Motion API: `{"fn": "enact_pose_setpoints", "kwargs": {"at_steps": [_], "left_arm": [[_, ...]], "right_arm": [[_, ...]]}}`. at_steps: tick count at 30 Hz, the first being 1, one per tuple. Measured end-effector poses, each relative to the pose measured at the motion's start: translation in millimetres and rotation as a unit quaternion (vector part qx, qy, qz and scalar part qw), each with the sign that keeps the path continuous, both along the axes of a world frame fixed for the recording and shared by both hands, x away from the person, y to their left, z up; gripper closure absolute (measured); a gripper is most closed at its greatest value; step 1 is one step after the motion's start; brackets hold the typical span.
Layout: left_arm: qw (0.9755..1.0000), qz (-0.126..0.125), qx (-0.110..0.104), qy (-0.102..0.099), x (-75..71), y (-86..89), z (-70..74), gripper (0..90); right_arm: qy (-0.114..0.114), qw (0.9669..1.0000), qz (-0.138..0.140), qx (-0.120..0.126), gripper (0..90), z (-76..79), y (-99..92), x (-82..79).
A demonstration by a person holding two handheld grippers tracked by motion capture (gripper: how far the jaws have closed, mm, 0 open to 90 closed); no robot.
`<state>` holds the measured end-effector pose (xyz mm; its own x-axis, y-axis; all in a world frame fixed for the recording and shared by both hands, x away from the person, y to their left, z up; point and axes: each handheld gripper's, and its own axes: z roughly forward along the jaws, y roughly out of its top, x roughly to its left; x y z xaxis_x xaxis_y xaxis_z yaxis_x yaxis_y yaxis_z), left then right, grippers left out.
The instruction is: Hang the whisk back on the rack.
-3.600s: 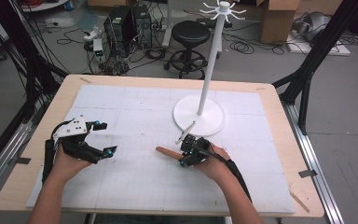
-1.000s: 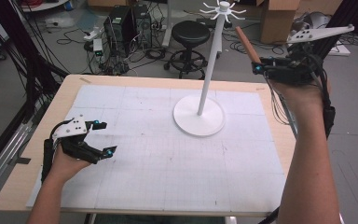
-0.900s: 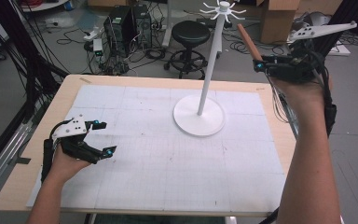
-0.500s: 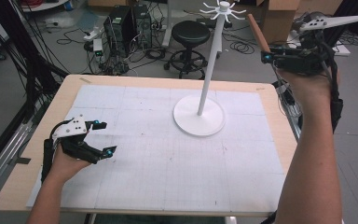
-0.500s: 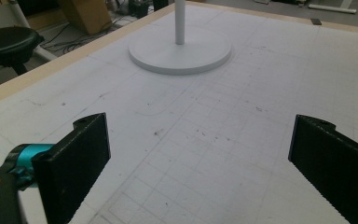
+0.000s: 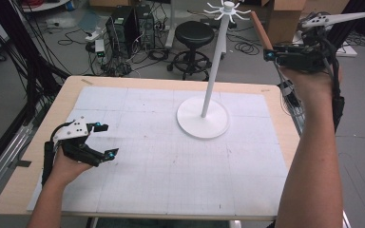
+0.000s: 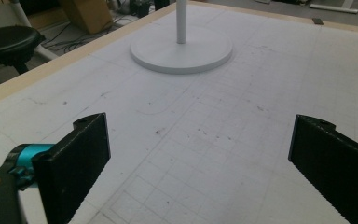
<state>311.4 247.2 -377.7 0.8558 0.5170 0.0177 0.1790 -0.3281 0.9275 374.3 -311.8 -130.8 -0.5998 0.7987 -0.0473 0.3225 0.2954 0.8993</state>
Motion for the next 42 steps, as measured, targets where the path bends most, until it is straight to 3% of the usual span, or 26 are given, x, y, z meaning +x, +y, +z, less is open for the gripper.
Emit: {"fn": "enact_pose_setpoints", "kwargs": {"at_steps": [21,42], "left_arm": [[1.0000,0.002,0.003,0.000,-1.1,1.1,-0.4,6.0],[1.0000,0.004,0.001,0.001,-2.2,1.9,-0.8,6.1]], "right_arm": [[0.023,0.9996,0.000,-0.017,71.0,-15.3,25.1,23.9],[0.036,0.9991,-0.020,-0.005,71.0,-28.0,36.4,42.6]]}}
